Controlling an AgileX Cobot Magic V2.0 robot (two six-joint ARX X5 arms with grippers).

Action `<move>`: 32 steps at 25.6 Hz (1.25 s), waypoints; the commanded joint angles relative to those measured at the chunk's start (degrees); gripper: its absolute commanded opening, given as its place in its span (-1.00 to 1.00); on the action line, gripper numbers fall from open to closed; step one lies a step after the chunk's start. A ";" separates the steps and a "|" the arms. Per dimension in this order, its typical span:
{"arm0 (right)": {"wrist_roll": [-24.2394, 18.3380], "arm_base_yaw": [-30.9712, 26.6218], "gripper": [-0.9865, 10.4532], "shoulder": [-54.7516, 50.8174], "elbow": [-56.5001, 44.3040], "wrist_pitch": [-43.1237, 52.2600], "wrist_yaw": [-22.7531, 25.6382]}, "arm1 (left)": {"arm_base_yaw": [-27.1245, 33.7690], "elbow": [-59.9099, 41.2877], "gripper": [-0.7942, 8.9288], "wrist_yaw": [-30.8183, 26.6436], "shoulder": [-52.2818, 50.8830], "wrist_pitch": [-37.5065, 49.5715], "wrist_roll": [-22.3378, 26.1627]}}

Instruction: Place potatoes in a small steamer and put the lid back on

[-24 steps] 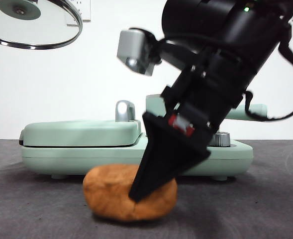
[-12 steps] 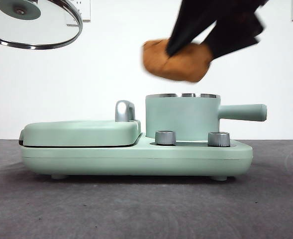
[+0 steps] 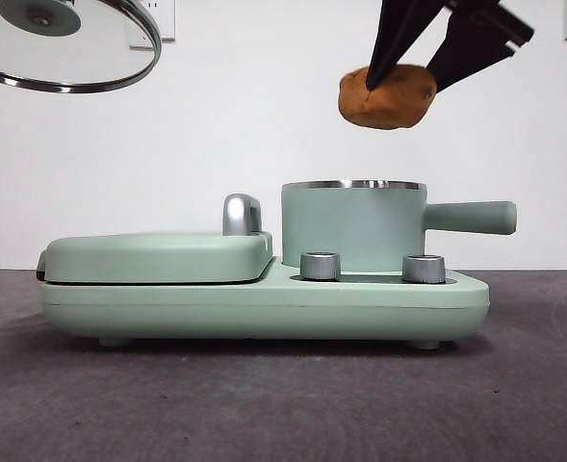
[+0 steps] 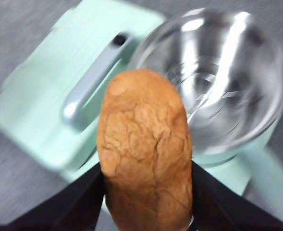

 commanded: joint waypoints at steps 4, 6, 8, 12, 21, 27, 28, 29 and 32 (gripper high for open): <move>-3.80 -1.97 -0.45 10.67 8.41 0.26 -0.17 | -0.13 0.94 -0.82 -0.13 -0.11 1.79 -0.46; -4.87 -2.16 -0.45 13.97 10.64 0.26 0.00 | -0.13 0.94 -0.82 -0.13 -0.11 1.79 -0.48; -5.99 -2.16 -0.46 16.92 12.46 0.33 0.15 | -0.13 0.94 -0.82 -0.13 -0.11 1.79 -0.48; -7.56 -2.16 -0.45 21.75 14.64 1.40 1.66 | -0.13 0.94 -0.82 -0.13 -0.11 1.79 -0.52; -9.60 -2.16 -0.45 28.41 15.67 4.11 4.57 | -0.13 0.94 -0.82 -0.13 -0.07 1.79 -0.94; -9.60 -2.16 -0.15 28.28 15.93 3.87 4.46 | -0.13 0.94 -0.82 -0.13 -0.07 1.77 -0.92; -9.57 -2.16 -0.15 27.71 16.39 3.30 4.44 | -0.13 0.94 -0.82 -0.13 -0.07 1.75 -0.92; -9.55 -2.16 -0.15 26.56 17.29 2.05 4.46 | -0.13 0.94 -0.82 -0.13 -0.07 1.75 -0.92; -7.41 -2.03 -0.15 21.35 19.58 -4.79 4.42 | -0.13 0.94 -0.82 -0.13 -0.07 1.73 -0.90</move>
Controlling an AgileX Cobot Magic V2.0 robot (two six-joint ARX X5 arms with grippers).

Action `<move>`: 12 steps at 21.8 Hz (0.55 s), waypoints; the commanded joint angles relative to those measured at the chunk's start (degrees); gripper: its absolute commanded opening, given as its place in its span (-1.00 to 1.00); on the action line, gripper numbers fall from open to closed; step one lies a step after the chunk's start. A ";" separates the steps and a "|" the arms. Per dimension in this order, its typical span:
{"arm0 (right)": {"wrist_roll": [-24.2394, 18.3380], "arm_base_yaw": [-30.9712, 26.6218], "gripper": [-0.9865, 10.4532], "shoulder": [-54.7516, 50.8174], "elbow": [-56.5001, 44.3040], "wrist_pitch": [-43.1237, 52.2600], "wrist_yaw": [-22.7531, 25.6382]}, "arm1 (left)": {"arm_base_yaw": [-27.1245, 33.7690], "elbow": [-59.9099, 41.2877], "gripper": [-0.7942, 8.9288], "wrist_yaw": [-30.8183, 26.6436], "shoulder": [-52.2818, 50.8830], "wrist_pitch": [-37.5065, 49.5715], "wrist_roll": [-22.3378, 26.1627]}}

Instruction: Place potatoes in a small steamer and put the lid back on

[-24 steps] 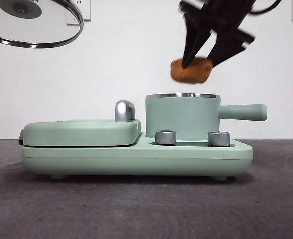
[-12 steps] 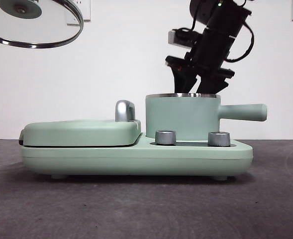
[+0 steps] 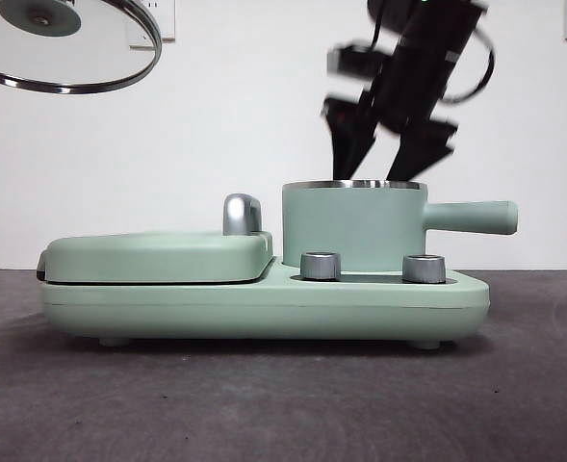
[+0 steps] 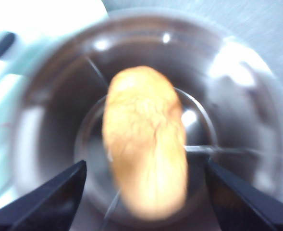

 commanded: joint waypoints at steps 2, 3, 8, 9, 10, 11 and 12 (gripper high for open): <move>2.86 0.46 -0.15 -7.54 1.64 -4.31 0.04 | -0.11 0.94 -0.82 -0.13 -0.09 1.70 -0.24; 2.89 0.98 -0.15 -10.73 0.48 -3.52 0.87 | -0.11 0.94 -0.82 -0.13 -0.09 1.55 -0.24; 4.87 4.46 -0.17 -28.33 -14.03 2.01 5.42 | -0.15 0.94 -0.82 -0.13 -0.09 0.74 -0.26; 5.14 5.27 -0.17 -31.93 -18.34 3.39 6.82 | -0.15 0.94 -0.82 -0.13 -0.09 0.48 -0.26; 5.99 5.92 -0.17 -35.32 -22.47 4.81 8.52 | -0.15 0.94 -0.82 -0.13 -0.09 0.28 -0.24; 6.99 6.49 -0.18 -38.42 -26.34 5.81 9.62 | -0.15 0.94 -0.82 -0.11 -0.09 0.24 -0.24; 7.85 6.80 -0.18 -40.59 -29.05 6.34 9.97 | -0.15 0.94 -0.82 -0.11 -0.09 0.24 -0.24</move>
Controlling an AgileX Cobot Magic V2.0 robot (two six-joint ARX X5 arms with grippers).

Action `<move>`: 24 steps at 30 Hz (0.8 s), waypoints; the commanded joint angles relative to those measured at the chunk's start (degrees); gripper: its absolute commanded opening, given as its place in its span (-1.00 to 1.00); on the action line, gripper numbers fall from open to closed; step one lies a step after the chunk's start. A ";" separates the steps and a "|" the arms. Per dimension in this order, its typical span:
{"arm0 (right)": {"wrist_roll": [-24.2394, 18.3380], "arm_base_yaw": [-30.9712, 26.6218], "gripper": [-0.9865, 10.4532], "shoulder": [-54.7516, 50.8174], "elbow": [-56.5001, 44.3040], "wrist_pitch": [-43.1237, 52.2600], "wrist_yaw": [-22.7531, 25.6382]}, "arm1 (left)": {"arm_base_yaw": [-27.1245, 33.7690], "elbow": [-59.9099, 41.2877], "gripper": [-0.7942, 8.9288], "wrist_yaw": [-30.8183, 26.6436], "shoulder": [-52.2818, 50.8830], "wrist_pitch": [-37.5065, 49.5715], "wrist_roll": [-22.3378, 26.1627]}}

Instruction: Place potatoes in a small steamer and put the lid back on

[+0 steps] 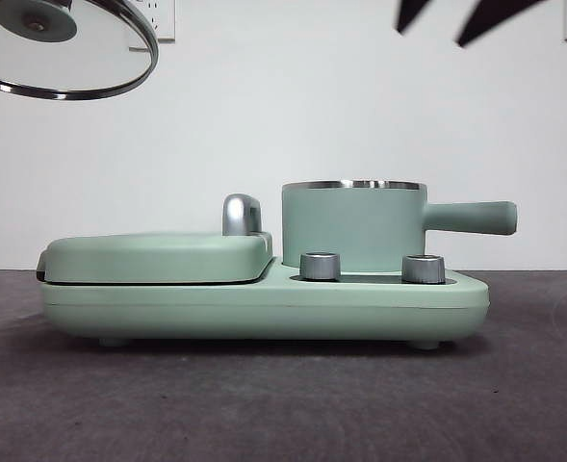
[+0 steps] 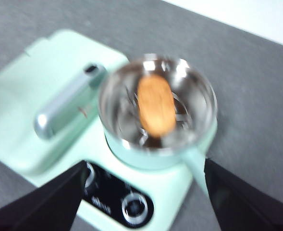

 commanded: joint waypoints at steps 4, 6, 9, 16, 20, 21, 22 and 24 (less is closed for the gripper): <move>6.36 2.12 -0.18 -11.34 -14.19 1.86 1.44 | -0.17 0.94 -0.82 -0.07 -0.07 1.64 -0.26; 7.54 2.89 -0.18 -14.88 -18.05 1.92 1.84 | -0.17 0.94 -0.82 -0.07 -0.07 1.66 -0.26; 9.03 4.20 -0.18 -20.48 -23.43 1.99 3.17 | -0.17 0.94 -0.82 -0.07 0.02 1.73 -0.28; 10.54 5.99 -0.18 -32.87 -31.21 -0.94 4.85 | -0.39 0.94 -0.82 3.45 2.12 4.17 -1.79; 10.54 5.97 -0.18 -35.89 -31.43 -5.29 4.87 | -1.81 0.94 -0.82 5.42 5.68 9.09 -1.92; 10.54 5.97 -0.18 -36.28 -31.43 -5.79 4.87 | -2.34 0.94 -0.82 5.42 6.80 10.51 -1.99; 10.54 5.97 -0.18 -36.74 -31.43 -6.27 4.87 | -3.08 0.94 -0.82 5.42 8.46 12.55 -1.97; 10.60 5.97 -0.18 -37.18 -31.43 -6.45 4.85 | -4.09 0.94 -0.82 5.42 11.17 16.09 -1.95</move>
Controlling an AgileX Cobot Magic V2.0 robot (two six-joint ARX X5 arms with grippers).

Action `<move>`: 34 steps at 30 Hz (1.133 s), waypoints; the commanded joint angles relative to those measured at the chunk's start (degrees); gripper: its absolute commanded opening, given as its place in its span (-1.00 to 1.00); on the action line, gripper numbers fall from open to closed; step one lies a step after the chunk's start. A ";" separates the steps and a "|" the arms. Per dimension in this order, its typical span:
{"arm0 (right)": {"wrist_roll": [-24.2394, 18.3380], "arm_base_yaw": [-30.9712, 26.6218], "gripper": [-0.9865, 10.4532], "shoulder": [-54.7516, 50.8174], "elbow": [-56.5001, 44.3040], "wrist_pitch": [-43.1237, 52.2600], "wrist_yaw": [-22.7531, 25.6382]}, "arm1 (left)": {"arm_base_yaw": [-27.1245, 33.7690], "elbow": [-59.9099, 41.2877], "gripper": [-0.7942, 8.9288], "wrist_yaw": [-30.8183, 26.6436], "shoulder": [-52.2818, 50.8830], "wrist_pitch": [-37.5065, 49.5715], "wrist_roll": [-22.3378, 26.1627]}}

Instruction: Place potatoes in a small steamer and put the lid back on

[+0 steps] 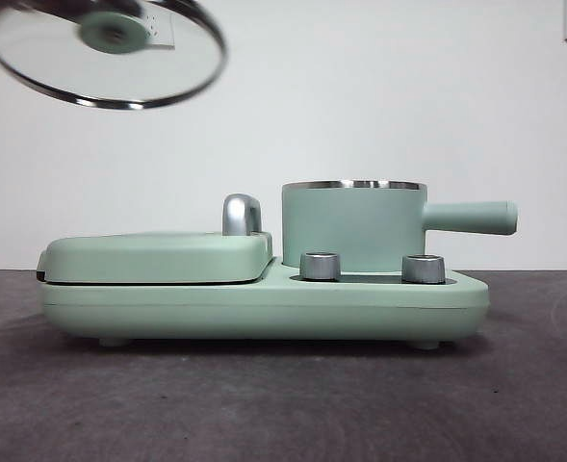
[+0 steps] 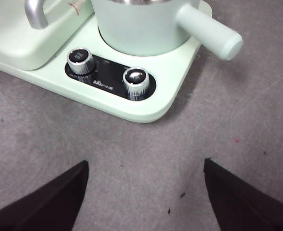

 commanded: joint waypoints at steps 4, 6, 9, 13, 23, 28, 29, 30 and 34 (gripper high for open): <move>2.05 0.50 -0.18 -0.33 0.11 0.52 0.24 | -3.39 0.98 -0.82 0.35 9.60 15.06 -0.28; 2.05 0.50 -0.18 -0.31 0.11 0.70 0.24 | -4.46 0.98 -0.82 0.33 12.92 20.11 0.00; 2.05 0.50 -0.18 -0.28 0.11 0.74 0.24 | -5.62 1.70 -0.82 0.28 17.77 26.08 0.44; 2.05 0.50 -0.18 -0.31 0.11 0.68 0.26 | -6.43 5.16 -0.82 0.22 24.37 29.07 2.16; 2.05 0.48 -0.18 -0.26 0.11 0.66 0.46 | -7.85 19.52 -0.82 0.22 40.19 29.46 8.72; 2.05 0.48 -0.18 -0.26 0.11 0.63 1.36 | -8.24 25.70 -0.82 0.22 46.31 29.48 11.19; 2.05 0.48 -0.18 -0.26 0.11 0.63 1.36 | -8.28 26.64 -0.82 0.22 47.34 29.48 11.41; 2.03 0.48 -0.18 -0.26 0.11 0.63 1.36 | -8.35 27.36 -0.82 0.22 48.17 29.48 11.37; 2.01 0.48 -0.18 -0.26 0.11 0.68 1.36 | -8.41 29.59 -0.82 0.22 51.39 29.75 12.04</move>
